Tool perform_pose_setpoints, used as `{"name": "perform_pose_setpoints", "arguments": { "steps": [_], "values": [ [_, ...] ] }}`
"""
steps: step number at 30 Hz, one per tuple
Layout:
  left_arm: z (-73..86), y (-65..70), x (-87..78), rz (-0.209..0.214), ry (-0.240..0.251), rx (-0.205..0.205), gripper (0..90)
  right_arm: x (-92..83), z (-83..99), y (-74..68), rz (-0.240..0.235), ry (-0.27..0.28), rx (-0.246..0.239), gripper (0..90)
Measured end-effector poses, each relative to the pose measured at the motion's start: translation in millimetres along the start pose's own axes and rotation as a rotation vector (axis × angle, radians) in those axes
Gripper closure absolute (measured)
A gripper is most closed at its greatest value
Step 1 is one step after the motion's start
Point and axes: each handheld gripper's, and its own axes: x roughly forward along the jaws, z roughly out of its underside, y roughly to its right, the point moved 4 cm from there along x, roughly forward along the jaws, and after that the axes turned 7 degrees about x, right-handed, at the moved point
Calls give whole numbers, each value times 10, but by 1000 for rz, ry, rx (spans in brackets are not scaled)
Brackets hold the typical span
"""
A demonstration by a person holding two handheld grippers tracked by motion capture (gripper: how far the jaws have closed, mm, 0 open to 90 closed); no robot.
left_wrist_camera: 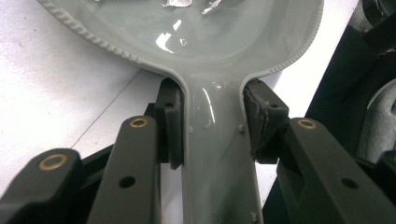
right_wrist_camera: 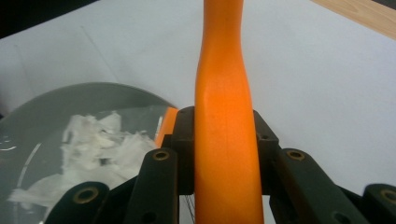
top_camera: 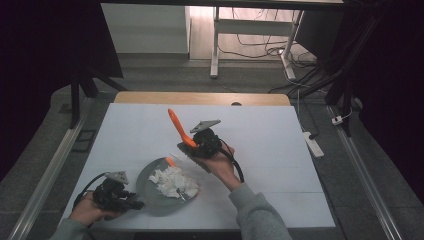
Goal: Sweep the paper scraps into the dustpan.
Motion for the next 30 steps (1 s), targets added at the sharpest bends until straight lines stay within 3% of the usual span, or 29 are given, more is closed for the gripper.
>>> {"name": "perform_pose_setpoints", "arguments": {
  "steps": [12, 22, 30],
  "values": [
    [19, -35, -11, -7, 10, -29, 620, 195, 22, 239, 60, -46, 35, 705],
    [40, -56, -32, -8, 12, -44, 620, 356, -24, 269, 91, -81, 26, 704],
    [39, -63, -29, -8, 13, -43, 620, 503, -56, 216, 84, -116, 14, 704]
  ]
}}
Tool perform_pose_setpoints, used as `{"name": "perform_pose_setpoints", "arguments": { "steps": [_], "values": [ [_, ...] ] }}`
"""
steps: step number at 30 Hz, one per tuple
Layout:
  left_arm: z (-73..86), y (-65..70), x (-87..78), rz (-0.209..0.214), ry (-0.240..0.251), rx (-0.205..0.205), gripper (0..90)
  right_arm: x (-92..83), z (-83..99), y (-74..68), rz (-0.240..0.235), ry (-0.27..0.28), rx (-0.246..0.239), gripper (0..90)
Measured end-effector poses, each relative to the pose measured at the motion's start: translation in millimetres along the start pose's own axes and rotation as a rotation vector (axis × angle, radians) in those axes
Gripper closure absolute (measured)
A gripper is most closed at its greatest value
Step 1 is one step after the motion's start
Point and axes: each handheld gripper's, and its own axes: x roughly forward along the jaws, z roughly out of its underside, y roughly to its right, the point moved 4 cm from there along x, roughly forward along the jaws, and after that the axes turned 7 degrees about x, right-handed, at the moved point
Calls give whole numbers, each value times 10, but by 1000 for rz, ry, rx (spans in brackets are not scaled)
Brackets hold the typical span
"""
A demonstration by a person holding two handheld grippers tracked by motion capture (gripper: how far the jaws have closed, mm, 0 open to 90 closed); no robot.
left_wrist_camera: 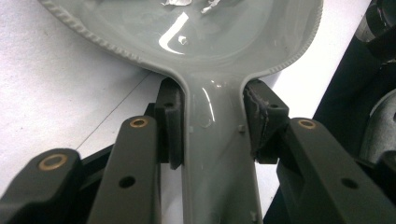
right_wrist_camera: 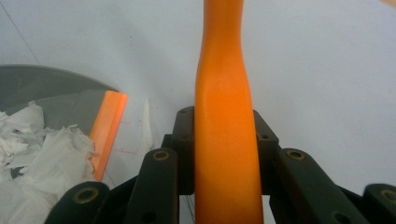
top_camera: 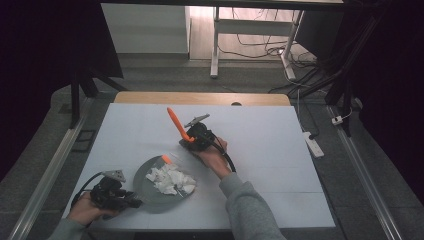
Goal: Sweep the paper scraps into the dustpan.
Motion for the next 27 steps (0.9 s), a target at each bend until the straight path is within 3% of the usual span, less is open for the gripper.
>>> {"name": "perform_pose_setpoints", "arguments": {
  "steps": [9, 16, 20, 24, 27],
  "values": [
    [-13, 1, 12, -1, -1, -1, 620, 113, -23, -198, -21, -61, -31, 706],
    [-20, 0, 20, -3, -1, -5, 620, 118, -4, -404, -38, -98, -98, 705],
    [-20, -2, 24, -3, -4, -3, 620, 82, 34, -532, -103, -103, -111, 705],
    [-19, -3, 24, -4, -4, -1, 620, -34, 55, -669, -175, -83, -133, 705],
    [-19, -4, 25, -4, -5, -2, 620, -199, -8, -667, -172, -17, -134, 705]
  ]
}}
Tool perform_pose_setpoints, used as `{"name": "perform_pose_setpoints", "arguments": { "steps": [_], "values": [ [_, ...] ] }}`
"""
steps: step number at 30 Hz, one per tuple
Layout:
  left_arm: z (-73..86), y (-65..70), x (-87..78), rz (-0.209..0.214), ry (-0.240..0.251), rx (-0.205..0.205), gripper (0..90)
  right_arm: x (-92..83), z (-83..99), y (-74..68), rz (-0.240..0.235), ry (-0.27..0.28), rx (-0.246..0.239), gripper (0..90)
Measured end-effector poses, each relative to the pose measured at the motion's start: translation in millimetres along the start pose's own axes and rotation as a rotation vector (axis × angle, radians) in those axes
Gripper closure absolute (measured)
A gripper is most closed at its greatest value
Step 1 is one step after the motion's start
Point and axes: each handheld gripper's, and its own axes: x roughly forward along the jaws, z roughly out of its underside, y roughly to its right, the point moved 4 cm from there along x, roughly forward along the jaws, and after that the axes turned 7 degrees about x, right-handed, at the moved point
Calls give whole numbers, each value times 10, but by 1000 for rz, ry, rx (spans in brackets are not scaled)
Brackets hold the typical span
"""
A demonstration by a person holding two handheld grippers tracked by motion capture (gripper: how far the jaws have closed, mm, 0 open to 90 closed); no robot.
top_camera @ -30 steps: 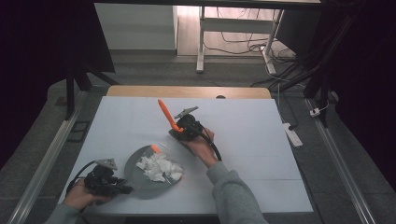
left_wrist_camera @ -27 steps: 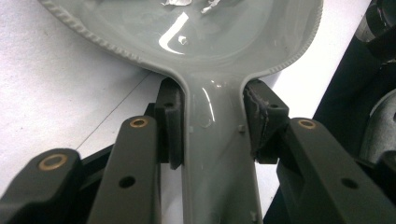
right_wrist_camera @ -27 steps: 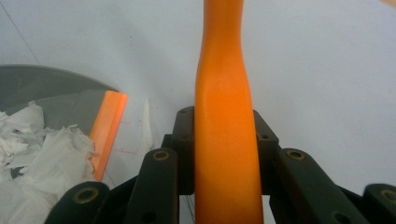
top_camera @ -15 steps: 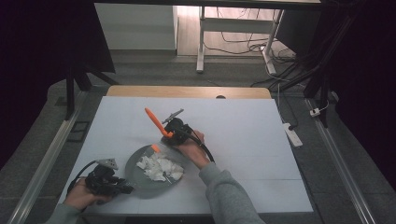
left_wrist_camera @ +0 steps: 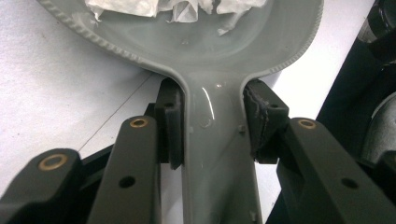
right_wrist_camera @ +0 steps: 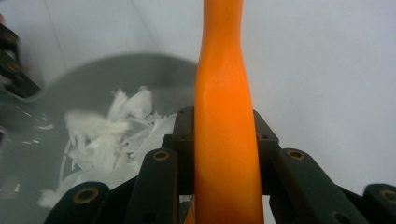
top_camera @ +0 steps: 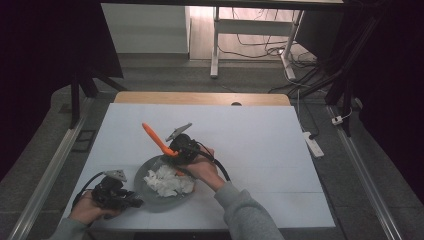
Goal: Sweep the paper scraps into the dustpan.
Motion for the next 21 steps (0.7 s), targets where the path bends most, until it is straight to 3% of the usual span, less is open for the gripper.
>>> {"name": "perform_pose_setpoints", "arguments": {
  "steps": [4, 7, 15, 21],
  "values": [
    [0, 0, 0, 1, 0, 0, 620, -165, -51, 122, 67, 57, 28, 705],
    [1, 0, 3, 2, -1, 0, 620, -185, -32, 247, 91, 62, 61, 705],
    [1, 0, 5, 6, 1, -3, 620, 127, 24, 469, 164, -20, 90, 705],
    [1, -4, 10, 7, 1, -2, 620, 262, 36, 354, 138, -84, 73, 706]
  ]
}}
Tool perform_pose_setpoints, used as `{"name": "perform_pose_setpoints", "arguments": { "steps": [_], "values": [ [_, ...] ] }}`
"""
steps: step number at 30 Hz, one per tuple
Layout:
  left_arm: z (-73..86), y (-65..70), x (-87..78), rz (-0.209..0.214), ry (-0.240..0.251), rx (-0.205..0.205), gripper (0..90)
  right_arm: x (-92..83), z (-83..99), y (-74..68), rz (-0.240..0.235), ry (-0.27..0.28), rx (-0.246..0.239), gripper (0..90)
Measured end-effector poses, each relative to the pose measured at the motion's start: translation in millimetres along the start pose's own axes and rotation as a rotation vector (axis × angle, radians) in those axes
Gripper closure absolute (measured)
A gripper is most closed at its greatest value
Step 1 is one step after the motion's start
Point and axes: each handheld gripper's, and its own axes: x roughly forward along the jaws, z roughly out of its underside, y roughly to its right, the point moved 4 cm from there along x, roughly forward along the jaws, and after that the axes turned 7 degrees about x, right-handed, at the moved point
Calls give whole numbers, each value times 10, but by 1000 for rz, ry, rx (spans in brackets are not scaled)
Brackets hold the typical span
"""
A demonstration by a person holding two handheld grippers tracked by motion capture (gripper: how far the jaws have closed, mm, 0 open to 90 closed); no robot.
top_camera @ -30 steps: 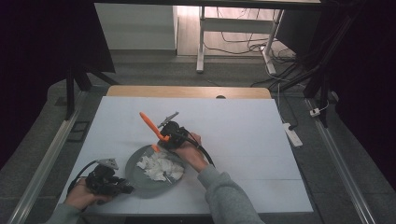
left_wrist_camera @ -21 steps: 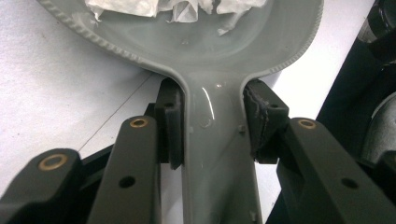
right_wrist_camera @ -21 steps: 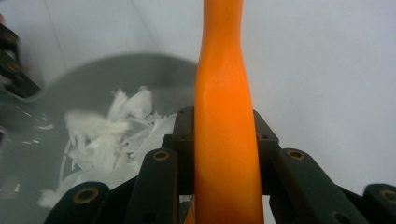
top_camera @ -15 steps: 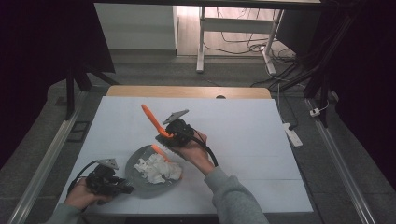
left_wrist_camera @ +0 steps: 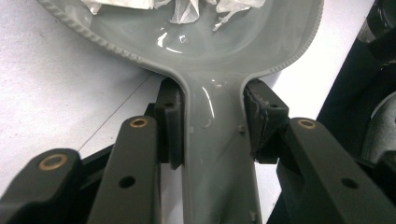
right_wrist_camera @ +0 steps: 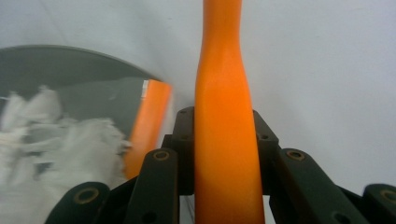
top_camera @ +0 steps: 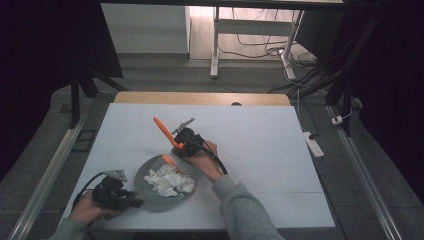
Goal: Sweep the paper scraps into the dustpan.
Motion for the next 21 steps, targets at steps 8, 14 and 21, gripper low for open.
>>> {"name": "perform_pose_setpoints", "arguments": {
  "steps": [8, 14, 21],
  "values": [
    [-5, 5, 1, -2, 0, 0, 620, -40, 46, -271, -75, -18, -60, 707],
    [-6, 5, 7, -4, -3, -1, 620, -268, 68, -458, -194, 48, -116, 706],
    [-4, 4, 9, -2, -3, 2, 620, -544, 38, -242, -115, 147, -63, 706]
  ]
}}
